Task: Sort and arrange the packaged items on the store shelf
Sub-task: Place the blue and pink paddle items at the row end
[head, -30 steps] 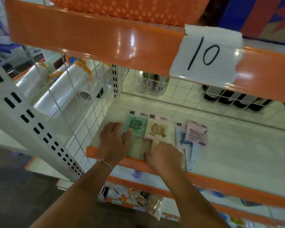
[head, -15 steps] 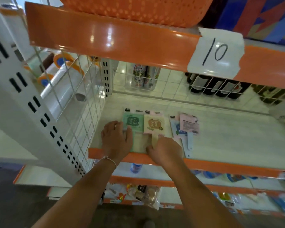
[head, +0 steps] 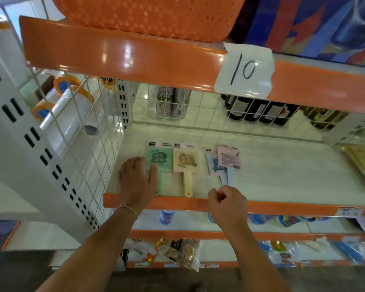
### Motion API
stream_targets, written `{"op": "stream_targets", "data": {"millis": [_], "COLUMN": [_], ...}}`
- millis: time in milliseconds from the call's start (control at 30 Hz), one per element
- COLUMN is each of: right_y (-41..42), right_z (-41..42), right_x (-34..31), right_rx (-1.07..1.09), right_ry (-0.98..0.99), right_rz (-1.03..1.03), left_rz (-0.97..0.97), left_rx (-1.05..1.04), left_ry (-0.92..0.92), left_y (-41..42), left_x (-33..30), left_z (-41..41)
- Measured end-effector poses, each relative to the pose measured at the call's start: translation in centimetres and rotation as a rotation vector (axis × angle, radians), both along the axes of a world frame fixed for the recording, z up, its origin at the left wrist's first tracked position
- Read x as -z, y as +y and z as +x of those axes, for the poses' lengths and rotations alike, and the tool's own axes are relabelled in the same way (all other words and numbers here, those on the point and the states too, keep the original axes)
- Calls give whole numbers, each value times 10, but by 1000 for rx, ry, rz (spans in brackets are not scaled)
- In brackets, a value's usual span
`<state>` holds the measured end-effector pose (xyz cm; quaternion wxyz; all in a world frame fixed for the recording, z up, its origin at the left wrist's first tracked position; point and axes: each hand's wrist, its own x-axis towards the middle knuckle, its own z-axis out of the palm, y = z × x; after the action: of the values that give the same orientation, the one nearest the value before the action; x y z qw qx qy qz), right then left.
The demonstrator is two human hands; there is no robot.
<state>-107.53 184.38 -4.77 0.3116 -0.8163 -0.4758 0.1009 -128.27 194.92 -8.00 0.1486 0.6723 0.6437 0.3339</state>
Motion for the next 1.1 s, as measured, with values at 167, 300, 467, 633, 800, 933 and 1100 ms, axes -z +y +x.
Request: {"op": "stream_targets", "data": {"millis": [167, 300, 467, 633, 800, 933, 1100], "right_y": [4, 24, 49, 49, 40, 34, 40], "right_z": [42, 66, 79, 112, 164, 188, 175], "right_x": [-3, -2, -1, -5, 3, 5, 9], "right_rx": [46, 57, 3, -68, -57, -25, -145], "right_ry": [98, 62, 113, 76, 15, -91, 59], "right_rz": [-115, -177, -261, -227, -231, -284, -112], "left_rz": [103, 160, 162, 150, 139, 138, 140], "left_rx": [-40, 126, 280, 288, 382, 352, 242], "left_ry": [-172, -169, -140, -78, 21, 37, 121], "left_y": [-5, -25, -47, -52, -51, -54, -42], "left_x": [-15, -25, -31, -33, -18, -9, -11], "left_z": [9, 40, 88, 134, 182, 203, 194]}}
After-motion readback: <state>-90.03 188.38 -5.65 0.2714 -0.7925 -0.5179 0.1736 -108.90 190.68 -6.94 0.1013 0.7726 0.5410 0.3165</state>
